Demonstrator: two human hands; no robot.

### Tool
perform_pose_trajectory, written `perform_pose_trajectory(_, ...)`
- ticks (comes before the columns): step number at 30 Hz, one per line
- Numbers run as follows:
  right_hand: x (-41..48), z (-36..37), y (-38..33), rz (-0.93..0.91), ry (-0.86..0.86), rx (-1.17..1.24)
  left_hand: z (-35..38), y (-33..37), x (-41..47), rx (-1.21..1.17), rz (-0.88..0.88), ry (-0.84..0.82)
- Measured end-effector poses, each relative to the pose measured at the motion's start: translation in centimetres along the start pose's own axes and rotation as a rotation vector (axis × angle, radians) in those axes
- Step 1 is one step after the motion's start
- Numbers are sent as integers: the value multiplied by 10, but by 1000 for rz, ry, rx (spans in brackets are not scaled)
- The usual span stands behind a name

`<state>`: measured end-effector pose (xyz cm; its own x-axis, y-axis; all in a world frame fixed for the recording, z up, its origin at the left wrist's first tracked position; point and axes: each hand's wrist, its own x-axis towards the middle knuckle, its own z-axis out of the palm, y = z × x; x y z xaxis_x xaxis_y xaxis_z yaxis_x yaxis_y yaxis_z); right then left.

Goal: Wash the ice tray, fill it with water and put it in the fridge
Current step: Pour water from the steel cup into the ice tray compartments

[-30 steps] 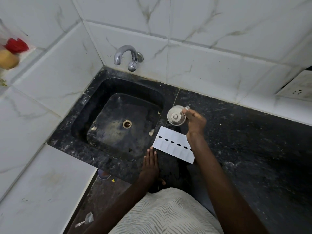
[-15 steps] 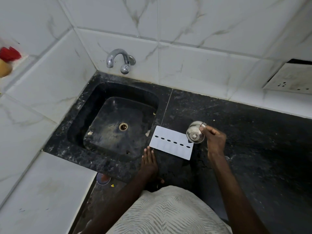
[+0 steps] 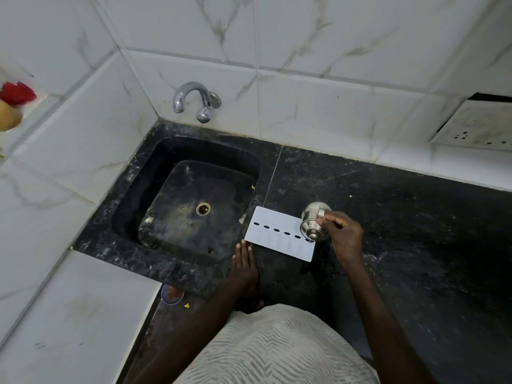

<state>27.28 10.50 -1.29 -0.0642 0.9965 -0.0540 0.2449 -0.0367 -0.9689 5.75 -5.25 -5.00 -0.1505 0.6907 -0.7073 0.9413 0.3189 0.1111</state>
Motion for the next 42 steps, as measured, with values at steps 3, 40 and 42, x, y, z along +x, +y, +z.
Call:
perform_pose_trajectory(3,-2,-1,1,-10,-10,-16,2,0,-1,14,-6,34)
perform_pose_trajectory(40,-5,-3,3,61,78,175,-3,3,-2,24,-18,0)
perform_pose_trajectory(42,-3,0,4,109,123,216,-2,3,-3,24,-21,10)
